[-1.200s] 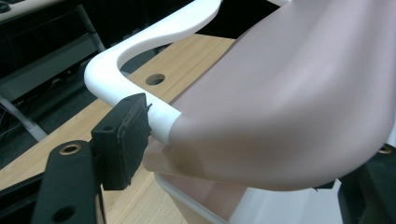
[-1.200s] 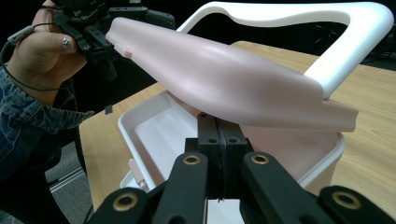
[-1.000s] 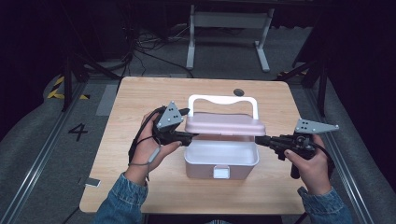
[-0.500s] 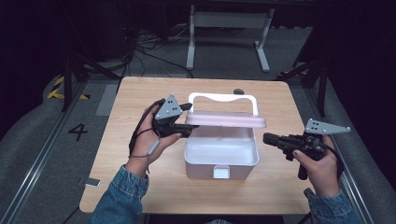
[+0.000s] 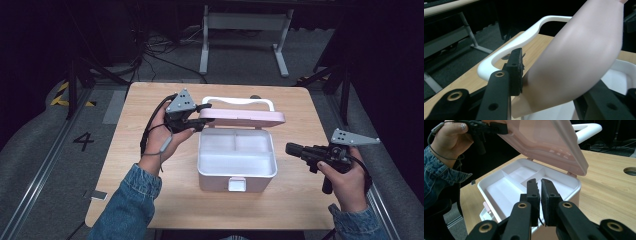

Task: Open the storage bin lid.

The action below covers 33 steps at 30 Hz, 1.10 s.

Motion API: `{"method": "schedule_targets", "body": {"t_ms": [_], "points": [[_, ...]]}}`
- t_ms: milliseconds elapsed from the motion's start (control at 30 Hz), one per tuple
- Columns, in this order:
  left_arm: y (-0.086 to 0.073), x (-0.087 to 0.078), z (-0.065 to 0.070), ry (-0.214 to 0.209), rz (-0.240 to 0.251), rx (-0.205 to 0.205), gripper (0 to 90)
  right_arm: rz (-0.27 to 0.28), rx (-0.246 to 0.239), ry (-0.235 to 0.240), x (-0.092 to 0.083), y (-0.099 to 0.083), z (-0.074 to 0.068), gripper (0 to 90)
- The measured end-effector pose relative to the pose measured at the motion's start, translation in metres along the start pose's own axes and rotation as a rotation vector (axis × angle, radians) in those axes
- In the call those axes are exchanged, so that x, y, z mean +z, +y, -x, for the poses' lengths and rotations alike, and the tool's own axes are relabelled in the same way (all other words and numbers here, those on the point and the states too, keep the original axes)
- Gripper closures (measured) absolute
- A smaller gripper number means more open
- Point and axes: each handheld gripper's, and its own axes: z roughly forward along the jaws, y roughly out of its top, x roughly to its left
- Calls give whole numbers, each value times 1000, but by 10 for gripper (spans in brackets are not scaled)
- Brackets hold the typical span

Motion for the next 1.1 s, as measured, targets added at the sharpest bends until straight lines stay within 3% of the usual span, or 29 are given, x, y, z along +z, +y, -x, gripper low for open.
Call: {"method": "schedule_targets", "body": {"t_ms": [300, 467, 667, 1100], "points": [[6, 7, -13, 1, -6, -38, 666, -8, 5, -16, 1, -2, 4, 844], [7, 13, -17, 55, 8, -32, 667, -17, 6, -26, 4, -4, 7, 841], [8, 19, -26, 74, 7, -55, 664, -17, 13, -24, 4, -4, 9, 840], [10, 32, -45, 61, -23, -133, 661, -22, 15, -29, 5, -5, 11, 823]]}}
